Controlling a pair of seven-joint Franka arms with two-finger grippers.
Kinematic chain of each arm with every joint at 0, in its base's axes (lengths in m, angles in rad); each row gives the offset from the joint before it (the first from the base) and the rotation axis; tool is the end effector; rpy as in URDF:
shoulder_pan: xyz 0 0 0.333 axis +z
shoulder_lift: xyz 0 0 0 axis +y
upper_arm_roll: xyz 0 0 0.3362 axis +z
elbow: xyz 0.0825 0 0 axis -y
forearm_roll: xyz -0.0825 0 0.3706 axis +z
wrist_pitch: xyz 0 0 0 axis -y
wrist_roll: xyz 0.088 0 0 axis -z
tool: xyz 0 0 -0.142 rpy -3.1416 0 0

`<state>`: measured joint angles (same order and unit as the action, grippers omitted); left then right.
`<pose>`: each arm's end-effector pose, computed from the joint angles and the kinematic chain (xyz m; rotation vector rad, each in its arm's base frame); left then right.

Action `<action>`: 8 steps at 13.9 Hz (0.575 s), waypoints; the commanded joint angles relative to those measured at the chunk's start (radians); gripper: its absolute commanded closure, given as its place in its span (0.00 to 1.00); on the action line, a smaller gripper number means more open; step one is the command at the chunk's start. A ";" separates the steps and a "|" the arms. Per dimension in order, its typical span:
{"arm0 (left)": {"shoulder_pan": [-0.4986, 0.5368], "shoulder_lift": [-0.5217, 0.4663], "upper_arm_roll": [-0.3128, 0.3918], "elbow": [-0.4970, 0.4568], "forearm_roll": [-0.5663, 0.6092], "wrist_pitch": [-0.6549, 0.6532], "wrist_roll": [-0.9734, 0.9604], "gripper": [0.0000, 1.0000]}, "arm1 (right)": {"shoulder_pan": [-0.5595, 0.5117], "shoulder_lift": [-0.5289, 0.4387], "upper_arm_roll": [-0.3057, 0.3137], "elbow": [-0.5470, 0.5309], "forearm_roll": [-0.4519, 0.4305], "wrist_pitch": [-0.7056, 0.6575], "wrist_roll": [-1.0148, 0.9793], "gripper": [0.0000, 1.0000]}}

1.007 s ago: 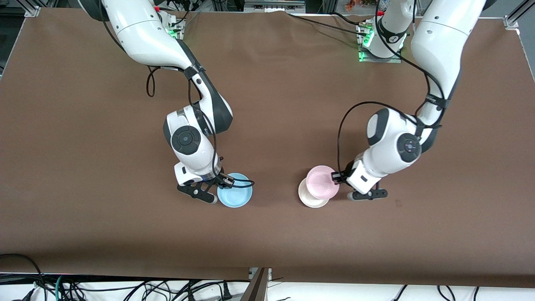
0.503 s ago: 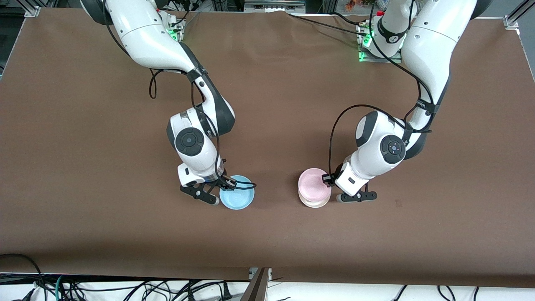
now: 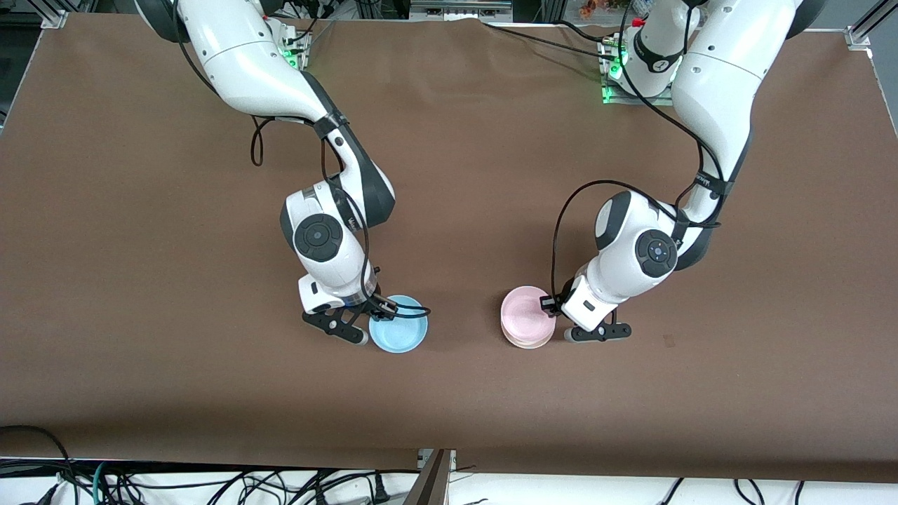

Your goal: Stack pink and blue bowls on white bowl

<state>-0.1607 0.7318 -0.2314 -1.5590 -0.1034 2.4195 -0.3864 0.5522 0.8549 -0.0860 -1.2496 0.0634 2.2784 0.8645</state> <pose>0.6796 -0.2564 0.2277 2.8735 0.1959 0.0686 0.6874 0.3693 0.2507 -2.9721 0.6026 -0.2214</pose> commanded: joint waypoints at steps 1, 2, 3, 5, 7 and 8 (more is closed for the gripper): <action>-0.002 0.015 0.001 0.028 0.030 0.004 -0.009 1.00 | 0.006 0.026 0.002 0.035 0.007 0.019 0.014 1.00; -0.002 0.015 0.001 0.028 0.031 0.006 -0.009 1.00 | 0.006 0.027 0.002 0.036 0.007 0.030 0.014 1.00; -0.002 0.017 0.001 0.028 0.031 0.006 -0.009 1.00 | 0.006 0.030 0.002 0.035 0.007 0.045 0.014 1.00; -0.002 0.024 0.001 0.028 0.031 0.021 -0.008 1.00 | 0.008 0.035 0.003 0.036 0.007 0.076 0.013 1.00; -0.002 0.031 0.003 0.028 0.033 0.024 -0.008 1.00 | 0.008 0.035 0.003 0.035 0.007 0.095 0.011 1.00; -0.002 0.032 0.003 0.028 0.033 0.024 -0.008 1.00 | 0.008 0.036 0.003 0.035 0.007 0.095 0.011 1.00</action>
<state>-0.1607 0.7432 -0.2299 -1.5584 -0.1027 2.4370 -0.3863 0.5569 0.8724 -0.0832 -1.2486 0.0634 2.3682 0.8646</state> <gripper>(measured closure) 0.974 0.969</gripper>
